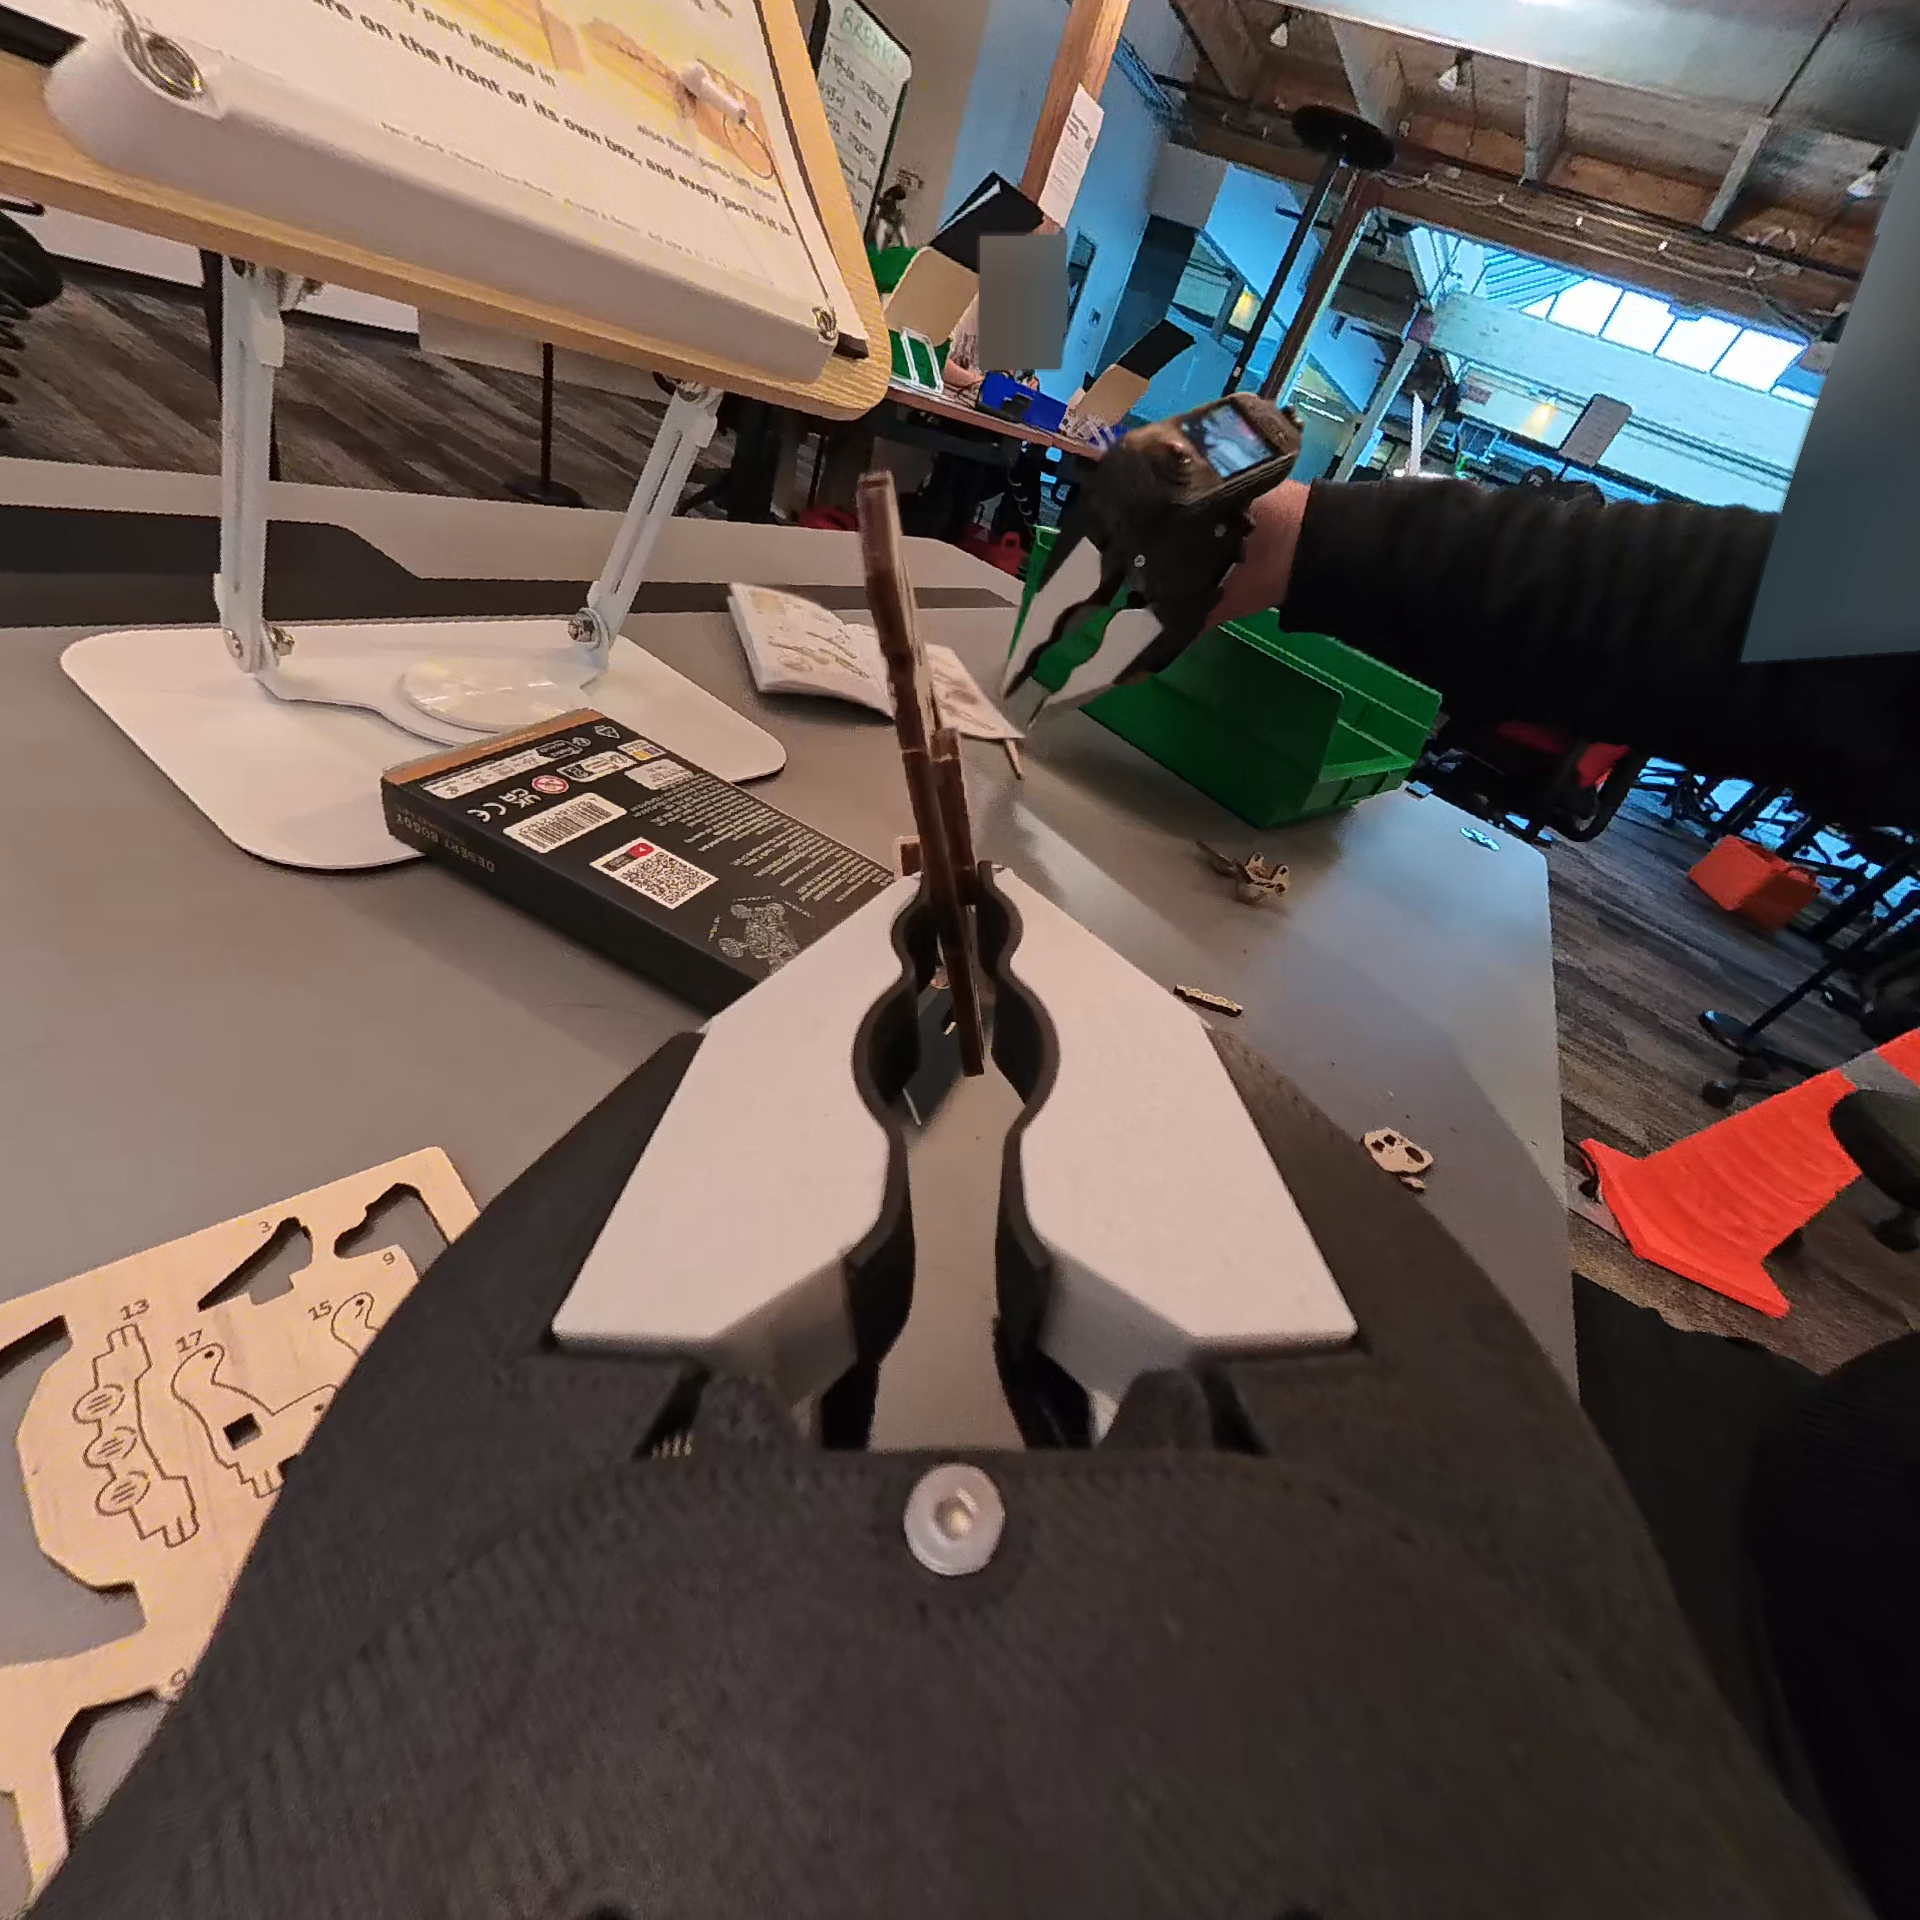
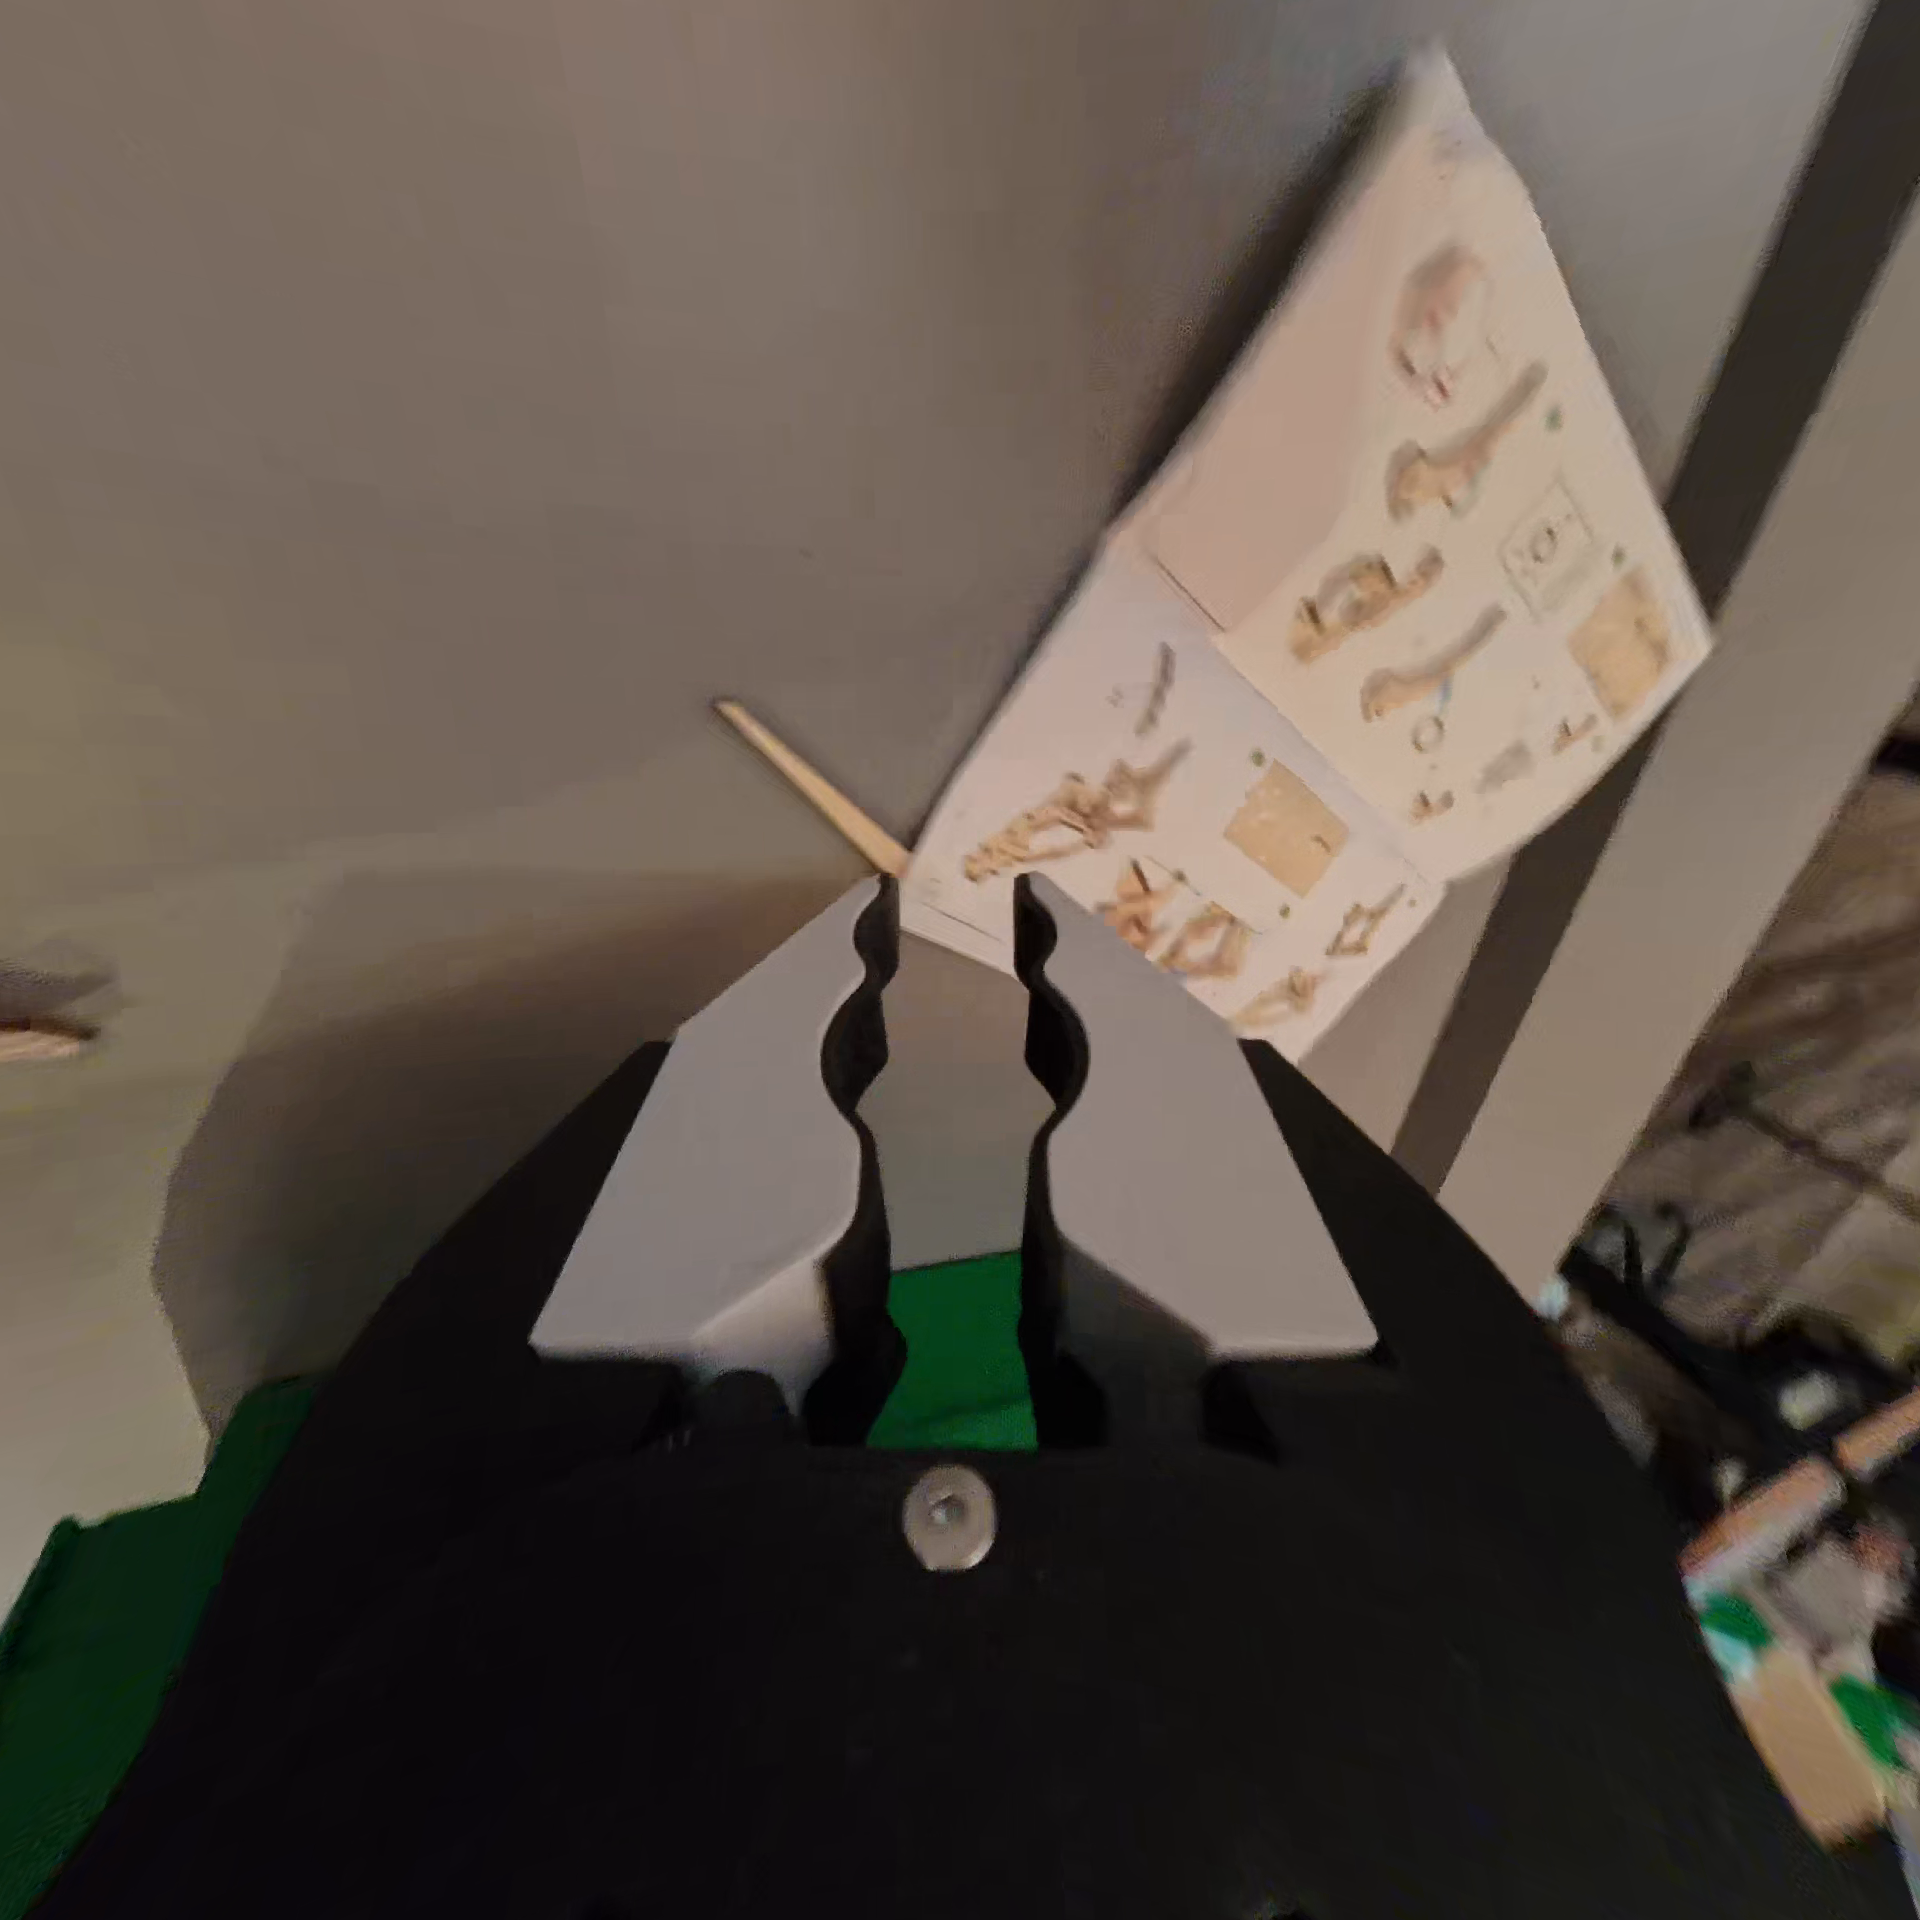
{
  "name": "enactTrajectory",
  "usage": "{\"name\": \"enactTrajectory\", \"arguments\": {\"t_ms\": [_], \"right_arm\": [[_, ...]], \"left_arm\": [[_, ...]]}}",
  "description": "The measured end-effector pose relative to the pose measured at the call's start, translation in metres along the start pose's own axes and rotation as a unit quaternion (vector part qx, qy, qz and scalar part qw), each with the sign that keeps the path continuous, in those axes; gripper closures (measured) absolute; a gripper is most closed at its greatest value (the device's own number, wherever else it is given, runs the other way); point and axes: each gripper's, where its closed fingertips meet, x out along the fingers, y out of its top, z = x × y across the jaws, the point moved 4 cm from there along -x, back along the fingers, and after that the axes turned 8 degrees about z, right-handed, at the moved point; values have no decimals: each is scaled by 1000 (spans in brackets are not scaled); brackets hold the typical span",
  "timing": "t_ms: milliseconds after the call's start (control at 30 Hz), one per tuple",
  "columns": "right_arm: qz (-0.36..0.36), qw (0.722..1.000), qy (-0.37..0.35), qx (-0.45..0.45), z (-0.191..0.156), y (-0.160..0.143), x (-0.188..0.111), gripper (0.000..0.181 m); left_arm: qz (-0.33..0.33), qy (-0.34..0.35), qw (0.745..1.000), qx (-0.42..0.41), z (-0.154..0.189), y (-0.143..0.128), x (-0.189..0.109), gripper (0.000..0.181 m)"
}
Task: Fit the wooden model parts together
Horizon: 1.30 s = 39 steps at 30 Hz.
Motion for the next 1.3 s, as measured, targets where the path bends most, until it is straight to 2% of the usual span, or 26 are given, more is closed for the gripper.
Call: {"name": "enactTrajectory", "arguments": {"t_ms": [67,133,233,267,400,533,633,800,867,933,1100,1200,1300], "right_arm": [[18,998,38,-39,-14,8,-4,164],[10,995,57,-79,-24,11,0,158],[-25,990,41,-133,-21,6,14,156],[-30,989,38,-143,-18,5,17,167],[-29,989,79,-119,-8,1,22,179],[-16,991,130,-26,-12,6,18,180],[36,983,177,26,-41,36,5,180],[119,957,246,102,-108,107,-9,180],[135,954,232,130,-120,124,-7,179],[151,952,229,135,-129,134,-11,154],[146,960,186,153,-133,123,-18,153],[132,979,113,108,-131,119,-12,158],[148,982,86,83,-126,123,-4,165]], "left_arm": [[-4,1,1000,-3,0,-1,2,177],[-5,-2,1000,-17,0,-3,5,177],[7,-18,999,-44,3,-3,12,177],[7,-20,998,-53,4,-4,14,177],[10,-36,996,-80,8,-6,21,177],[30,-43,992,-112,9,-3,25,177],[22,-41,993,-108,9,-7,26,177],[20,-48,990,-129,11,-13,28,177],[21,-51,990,-133,13,-14,28,177],[20,-51,989,-135,14,-14,26,177],[22,-50,989,-140,15,-16,23,177],[18,-55,988,-145,16,-18,26,177],[15,-63,987,-147,20,-20,29,177]]}}
